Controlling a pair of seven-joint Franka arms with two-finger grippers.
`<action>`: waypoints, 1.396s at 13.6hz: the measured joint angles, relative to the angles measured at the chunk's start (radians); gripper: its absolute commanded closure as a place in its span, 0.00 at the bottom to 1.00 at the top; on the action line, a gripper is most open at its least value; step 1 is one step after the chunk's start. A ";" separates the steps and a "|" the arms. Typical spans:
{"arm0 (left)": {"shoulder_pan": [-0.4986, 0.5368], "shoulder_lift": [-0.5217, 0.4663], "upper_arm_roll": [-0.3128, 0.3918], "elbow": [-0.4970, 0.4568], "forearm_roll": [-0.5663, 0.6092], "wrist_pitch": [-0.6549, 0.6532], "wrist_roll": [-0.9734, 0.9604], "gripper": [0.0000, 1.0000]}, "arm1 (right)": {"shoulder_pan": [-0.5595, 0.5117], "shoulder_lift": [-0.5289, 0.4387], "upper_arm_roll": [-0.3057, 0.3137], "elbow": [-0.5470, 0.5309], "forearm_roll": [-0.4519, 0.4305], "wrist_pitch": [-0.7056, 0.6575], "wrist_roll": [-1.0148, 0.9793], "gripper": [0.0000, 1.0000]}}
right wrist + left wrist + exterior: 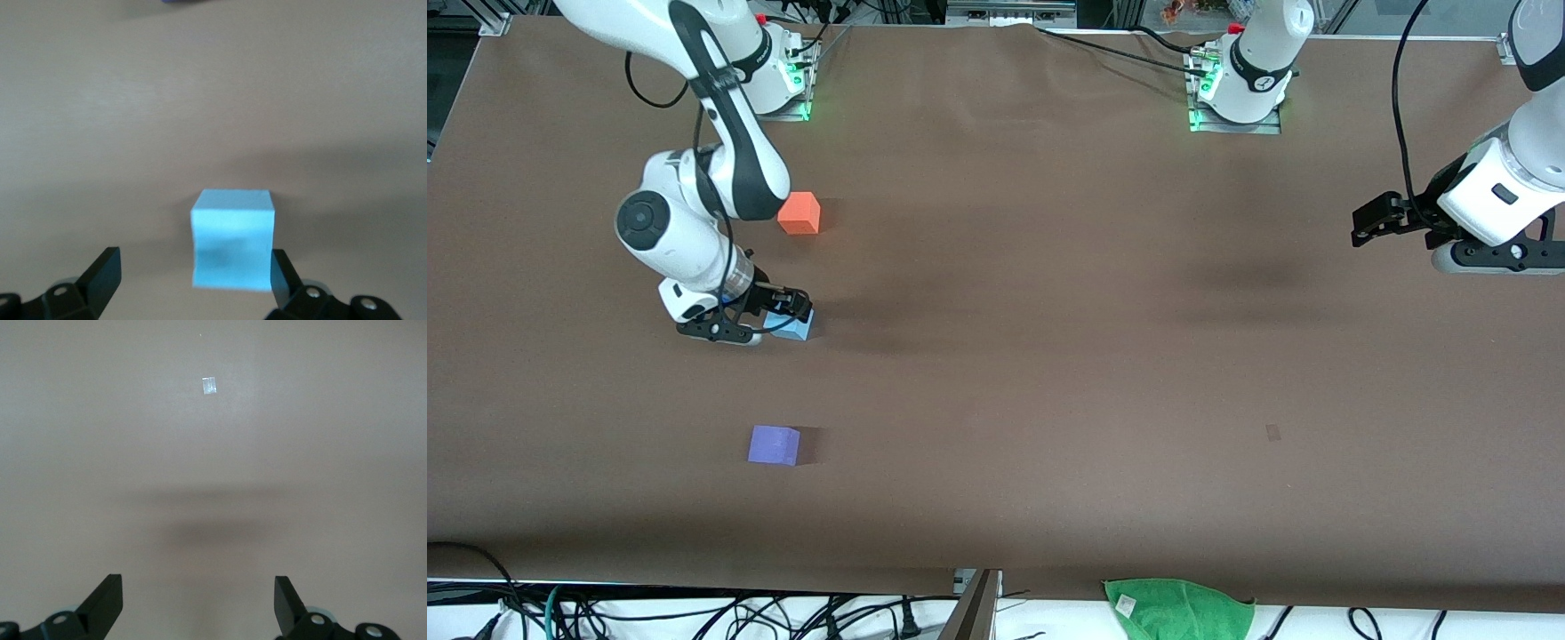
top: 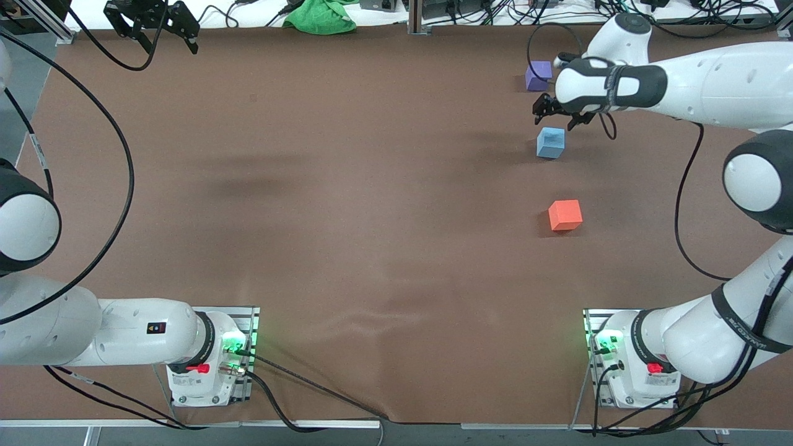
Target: Place blue block between orange and purple blocks
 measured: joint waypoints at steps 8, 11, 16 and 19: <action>0.000 0.000 0.000 0.000 0.000 0.000 0.000 0.00 | -0.001 -0.366 -0.050 0.092 -0.108 -0.451 -0.006 0.01; 0.000 0.000 0.000 0.000 0.000 0.000 0.000 0.00 | -0.001 -0.388 -0.059 0.252 -0.148 -0.667 -0.006 0.00; 0.000 0.000 0.000 0.000 0.000 0.000 0.000 0.00 | -0.011 -0.360 -0.057 0.350 -0.153 -0.722 -0.060 0.00; 0.000 0.000 -0.001 0.000 0.000 -0.001 0.000 0.00 | -0.122 -0.316 0.019 0.401 -0.153 -0.745 -0.090 0.00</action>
